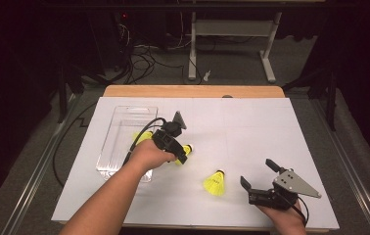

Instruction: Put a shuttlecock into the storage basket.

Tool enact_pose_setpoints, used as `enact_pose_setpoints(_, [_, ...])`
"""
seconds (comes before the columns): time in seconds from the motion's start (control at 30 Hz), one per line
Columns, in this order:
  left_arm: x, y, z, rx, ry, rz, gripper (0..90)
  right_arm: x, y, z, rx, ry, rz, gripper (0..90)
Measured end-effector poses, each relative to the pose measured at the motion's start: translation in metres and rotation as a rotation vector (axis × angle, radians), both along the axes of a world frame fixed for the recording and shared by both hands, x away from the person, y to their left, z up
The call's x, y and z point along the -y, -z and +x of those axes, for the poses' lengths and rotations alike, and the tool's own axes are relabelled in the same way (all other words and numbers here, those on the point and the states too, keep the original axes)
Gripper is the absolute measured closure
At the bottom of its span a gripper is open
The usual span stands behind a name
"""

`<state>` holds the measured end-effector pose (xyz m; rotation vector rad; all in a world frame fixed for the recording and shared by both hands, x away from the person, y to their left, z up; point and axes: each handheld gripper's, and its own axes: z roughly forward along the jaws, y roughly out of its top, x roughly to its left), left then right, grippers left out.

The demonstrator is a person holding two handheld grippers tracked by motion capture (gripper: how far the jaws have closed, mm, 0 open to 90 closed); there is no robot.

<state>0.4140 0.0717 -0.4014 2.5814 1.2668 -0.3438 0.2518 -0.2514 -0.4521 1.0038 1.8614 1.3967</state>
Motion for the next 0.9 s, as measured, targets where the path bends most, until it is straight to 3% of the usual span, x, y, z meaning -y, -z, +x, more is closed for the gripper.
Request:
enact_pose_setpoints(0.27, [0.003,0.006,0.005,-0.001,-0.025,0.005,50.1,0.0,0.0,0.0,-0.001,-0.001,0.002,0.2])
enact_pose_setpoints(0.43, [0.005,0.01,0.006,-0.015,-0.019,-0.005,57.0,0.001,0.0,0.0,0.0,-0.001,0.001,0.2])
enact_pose_setpoints(0.9, [0.006,0.014,0.007,-0.012,-0.024,-0.01,65.8,0.001,0.0,-0.001,0.001,-0.002,-0.001,0.2])
